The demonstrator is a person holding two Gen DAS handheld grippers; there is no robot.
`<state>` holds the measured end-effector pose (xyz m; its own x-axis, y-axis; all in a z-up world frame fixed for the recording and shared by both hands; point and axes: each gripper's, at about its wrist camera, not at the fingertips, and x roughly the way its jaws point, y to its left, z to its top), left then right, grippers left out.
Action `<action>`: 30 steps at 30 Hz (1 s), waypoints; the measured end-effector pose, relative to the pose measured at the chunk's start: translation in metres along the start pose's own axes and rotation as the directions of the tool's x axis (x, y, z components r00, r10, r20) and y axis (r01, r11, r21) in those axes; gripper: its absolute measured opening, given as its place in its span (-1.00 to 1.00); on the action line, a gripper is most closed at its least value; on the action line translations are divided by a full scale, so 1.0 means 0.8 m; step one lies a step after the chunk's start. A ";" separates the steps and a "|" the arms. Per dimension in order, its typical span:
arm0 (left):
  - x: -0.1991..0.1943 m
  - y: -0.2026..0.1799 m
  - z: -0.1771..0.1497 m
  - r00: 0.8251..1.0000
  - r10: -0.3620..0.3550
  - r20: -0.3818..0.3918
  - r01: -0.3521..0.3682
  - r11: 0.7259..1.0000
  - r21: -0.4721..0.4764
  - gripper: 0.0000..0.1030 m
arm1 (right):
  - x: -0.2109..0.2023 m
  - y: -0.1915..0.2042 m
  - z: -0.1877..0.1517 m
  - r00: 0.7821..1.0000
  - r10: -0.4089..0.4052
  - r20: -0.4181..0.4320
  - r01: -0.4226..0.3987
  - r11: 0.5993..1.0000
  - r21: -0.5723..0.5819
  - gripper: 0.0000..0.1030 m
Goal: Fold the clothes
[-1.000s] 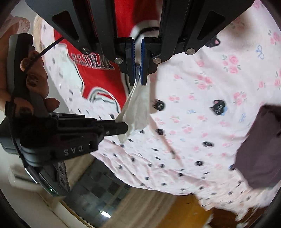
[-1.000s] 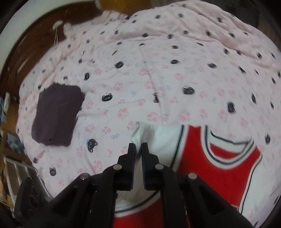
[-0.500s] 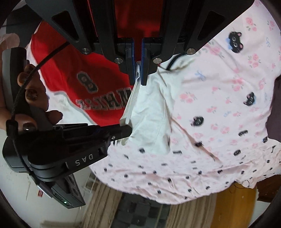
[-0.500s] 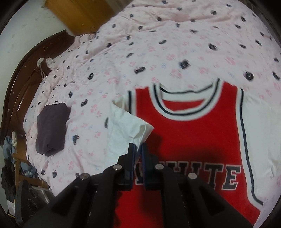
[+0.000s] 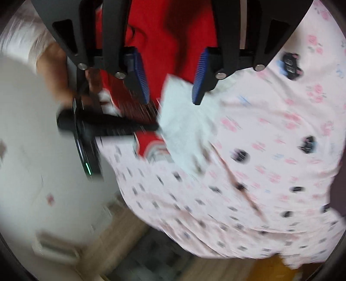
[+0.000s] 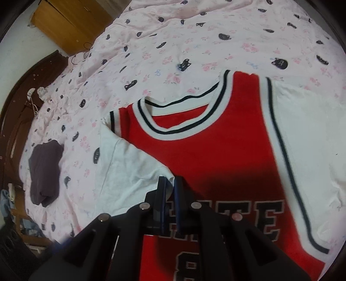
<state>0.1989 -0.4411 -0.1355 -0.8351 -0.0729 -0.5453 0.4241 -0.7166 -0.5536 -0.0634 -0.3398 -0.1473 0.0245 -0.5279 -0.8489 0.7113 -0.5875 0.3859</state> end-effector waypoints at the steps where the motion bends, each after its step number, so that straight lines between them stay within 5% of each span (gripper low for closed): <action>1: 0.001 0.005 0.003 0.999 0.021 0.024 -0.021 0.999 -0.024 -0.27 | -0.003 0.000 0.002 1.000 -0.015 0.008 0.015 1.000 -0.003 -0.84; 6: 0.036 -0.004 -0.003 0.998 0.066 -0.001 -0.066 0.998 -0.012 -0.27 | -0.026 0.006 0.019 0.994 -0.080 0.077 0.082 0.996 -0.029 -0.77; 11: 0.062 -0.024 -0.017 0.996 0.074 -0.057 -0.071 0.996 0.055 -0.27 | -0.034 0.065 0.046 0.993 0.104 0.064 -0.092 0.981 -0.170 -0.77; 14: 0.067 -0.023 -0.020 0.993 0.093 -0.067 -0.090 0.994 0.054 -0.27 | -0.021 0.107 0.057 0.983 0.183 -0.018 -0.182 0.948 -0.260 -0.77; 17: 0.069 -0.018 -0.021 0.992 0.105 -0.066 -0.102 0.994 0.042 -0.27 | 0.015 0.140 0.065 0.976 0.172 -0.137 -0.208 0.922 -0.328 -0.77; 23: 0.071 -0.018 -0.023 0.991 0.120 -0.052 -0.118 0.992 0.043 -0.27 | 0.064 0.149 0.087 0.993 0.000 -0.121 -0.041 0.941 -0.335 -0.78; 27: 0.071 -0.018 -0.024 0.991 0.124 -0.045 -0.122 0.992 0.040 -0.27 | 0.087 0.130 0.107 0.994 -0.038 -0.105 0.004 0.954 -0.300 -0.89; 30: 0.071 -0.018 -0.024 0.991 0.123 -0.045 -0.121 0.992 0.036 -0.27 | 0.089 0.118 0.122 0.995 -0.044 -0.084 0.018 0.956 -0.293 -0.79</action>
<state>0.1519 -0.4214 -0.1709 -0.7600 -0.1288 -0.6371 0.5091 -0.7274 -0.4602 -0.0630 -0.4923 -0.1360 0.0521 -0.4477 -0.8927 0.8862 -0.3913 0.2480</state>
